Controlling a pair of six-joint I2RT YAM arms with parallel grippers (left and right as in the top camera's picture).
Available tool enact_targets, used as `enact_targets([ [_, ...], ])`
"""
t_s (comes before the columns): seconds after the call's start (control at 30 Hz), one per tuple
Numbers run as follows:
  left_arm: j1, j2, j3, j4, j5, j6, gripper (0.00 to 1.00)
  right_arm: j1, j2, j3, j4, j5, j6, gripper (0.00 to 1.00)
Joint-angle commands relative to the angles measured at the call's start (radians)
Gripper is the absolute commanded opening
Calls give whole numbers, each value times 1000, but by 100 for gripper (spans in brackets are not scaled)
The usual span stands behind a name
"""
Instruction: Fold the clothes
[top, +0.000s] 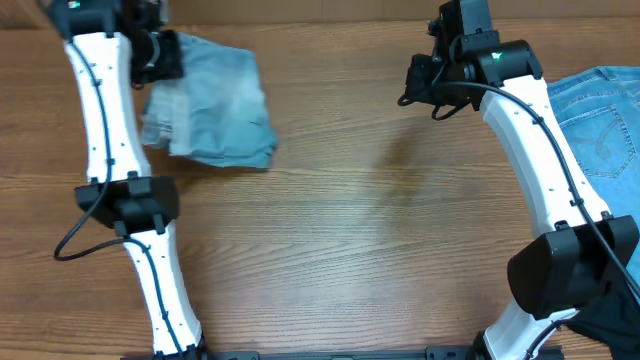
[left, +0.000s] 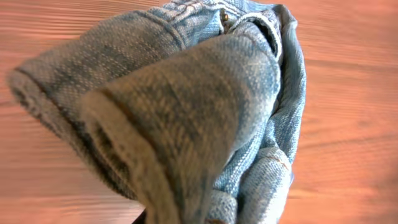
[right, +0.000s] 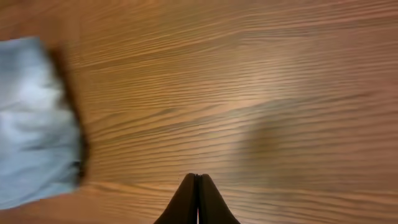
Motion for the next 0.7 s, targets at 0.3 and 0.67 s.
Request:
enact_targets([
  [0.3,317,-212,38,71,-531,130,4,-40,-2,3,-47,119,-8,10],
  [0.67,486,-216,8,304,-533,467,4,-40,-1,3,-37,163,-8,9],
])
